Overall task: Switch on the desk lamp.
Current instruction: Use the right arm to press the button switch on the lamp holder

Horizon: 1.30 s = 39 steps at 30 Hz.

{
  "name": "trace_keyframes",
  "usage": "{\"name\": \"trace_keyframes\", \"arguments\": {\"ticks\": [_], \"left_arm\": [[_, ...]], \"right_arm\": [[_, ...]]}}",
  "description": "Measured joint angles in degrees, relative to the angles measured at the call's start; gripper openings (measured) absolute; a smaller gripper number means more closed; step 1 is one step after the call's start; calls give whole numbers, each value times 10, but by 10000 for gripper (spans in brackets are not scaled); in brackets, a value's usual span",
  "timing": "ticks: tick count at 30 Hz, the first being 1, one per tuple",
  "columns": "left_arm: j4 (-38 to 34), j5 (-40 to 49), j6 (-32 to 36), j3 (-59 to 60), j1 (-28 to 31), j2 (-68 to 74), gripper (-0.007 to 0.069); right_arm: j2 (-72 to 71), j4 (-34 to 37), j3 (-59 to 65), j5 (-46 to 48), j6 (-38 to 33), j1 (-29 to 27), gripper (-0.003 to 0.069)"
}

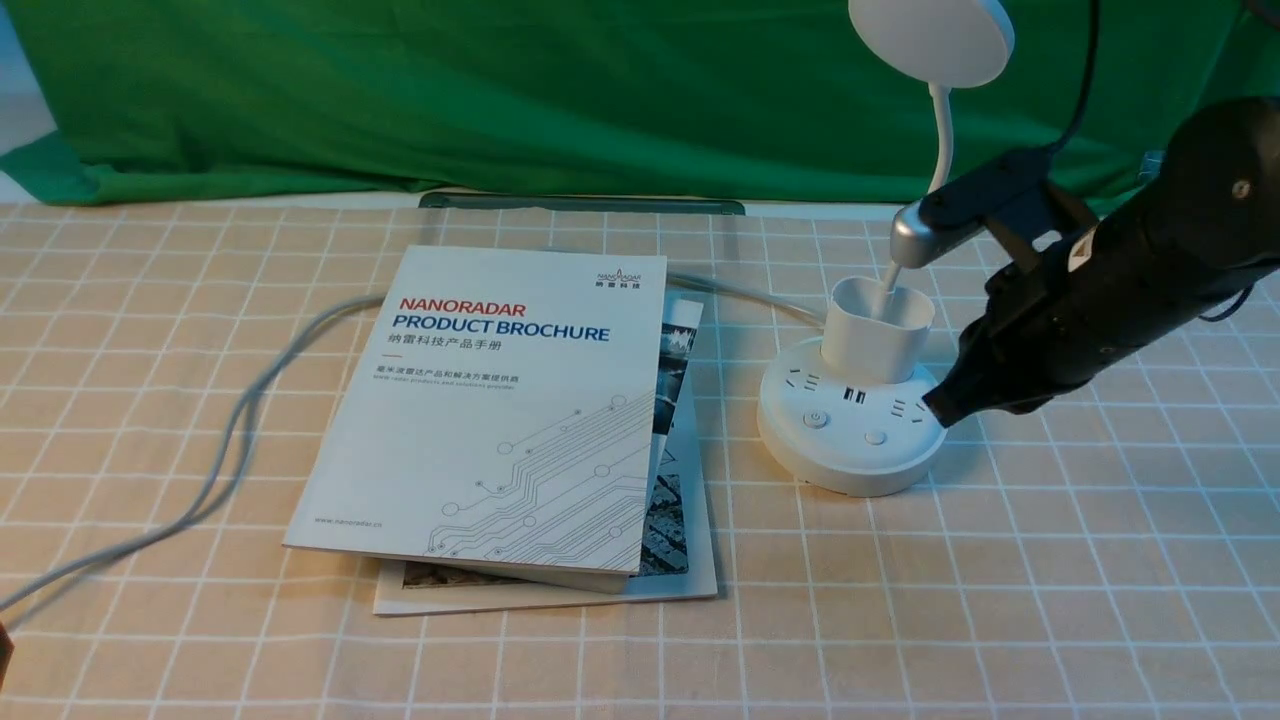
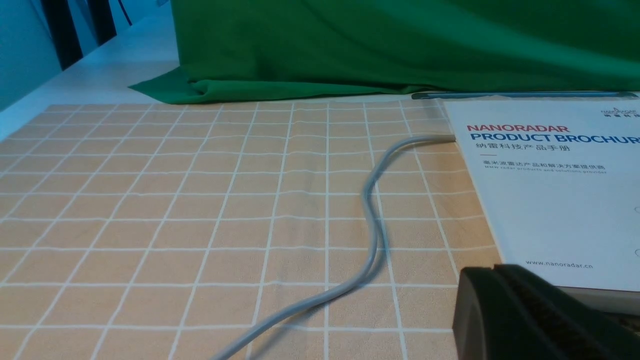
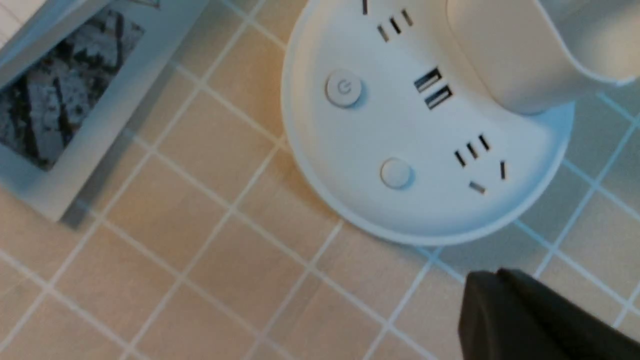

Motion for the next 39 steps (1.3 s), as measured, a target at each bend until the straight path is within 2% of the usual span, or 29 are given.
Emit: {"name": "trace_keyframes", "arguments": {"ticks": [5,17,39], "left_arm": [[0,0,0,0,0,0,21],[0,0,0,0,0,0,21],[0,0,0,0,0,0,21]], "right_arm": [[44,1,0,-55,0,5,27],[87,3,0,-115,0,15,29],[115,7,0,-124,0,25,30]]}}
